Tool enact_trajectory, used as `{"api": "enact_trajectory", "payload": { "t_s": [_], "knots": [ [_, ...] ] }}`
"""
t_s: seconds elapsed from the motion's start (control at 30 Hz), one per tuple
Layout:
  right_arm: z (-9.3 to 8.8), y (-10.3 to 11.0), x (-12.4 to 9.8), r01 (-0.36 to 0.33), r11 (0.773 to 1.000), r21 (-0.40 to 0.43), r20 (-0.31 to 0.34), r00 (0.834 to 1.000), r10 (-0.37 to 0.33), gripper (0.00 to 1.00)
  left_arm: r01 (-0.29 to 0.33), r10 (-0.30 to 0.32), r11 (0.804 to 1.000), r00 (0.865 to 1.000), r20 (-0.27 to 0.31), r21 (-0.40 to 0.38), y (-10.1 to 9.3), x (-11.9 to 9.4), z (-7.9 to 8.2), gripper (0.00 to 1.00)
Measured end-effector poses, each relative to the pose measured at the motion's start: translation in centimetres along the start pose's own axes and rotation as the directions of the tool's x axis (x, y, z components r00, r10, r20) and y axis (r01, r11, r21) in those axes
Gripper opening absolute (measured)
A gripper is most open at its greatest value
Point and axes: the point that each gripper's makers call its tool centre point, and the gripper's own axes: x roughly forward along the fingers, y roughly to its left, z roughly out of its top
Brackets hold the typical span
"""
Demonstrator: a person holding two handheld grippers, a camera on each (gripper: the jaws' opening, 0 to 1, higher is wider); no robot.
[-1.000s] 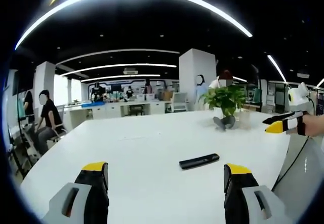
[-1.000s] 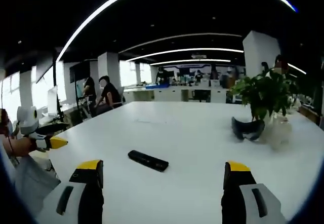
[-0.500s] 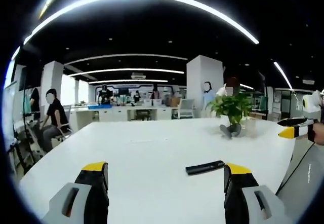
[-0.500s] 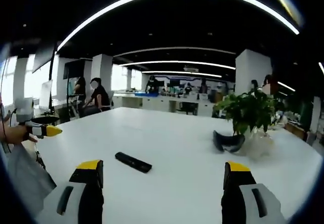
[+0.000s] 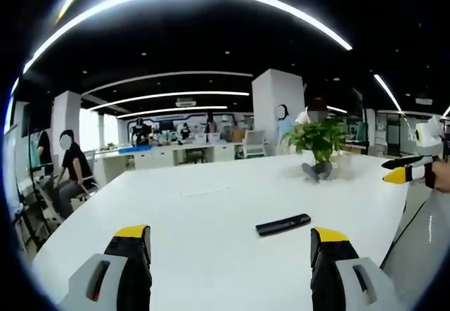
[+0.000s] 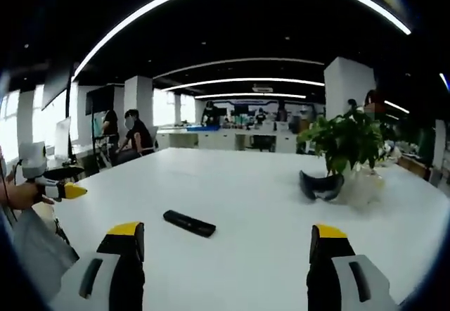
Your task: Press the specified remote control buttons in sequence, fully releasing each button before pressing the next.
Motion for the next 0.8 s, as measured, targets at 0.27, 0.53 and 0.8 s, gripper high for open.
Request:
{"api": "enact_trajectory", "payload": {
  "t_s": [0.27,0.53,0.8],
  "knots": [
    [-2.5,1.0,0.9,-0.031,0.995,-0.091,-0.106,0.994,0.021,0.95,0.003,-0.003,1.000,1.000,0.001,0.009,-0.2,0.1,0.3,0.97],
    [-3.0,0.3,0.6,-0.020,0.997,-0.071,-0.118,0.993,0.012,0.94,0.002,-0.002,1.000,1.000,-0.003,0.013,-0.3,0.1,0.3,0.96],
    [-2.5,0.2,0.2,-0.011,0.997,-0.074,-0.087,0.996,0.005,0.93,-0.004,0.004,1.000,0.999,0.034,-0.015,0.0,0.0,0.8,0.96]
  ]
}}
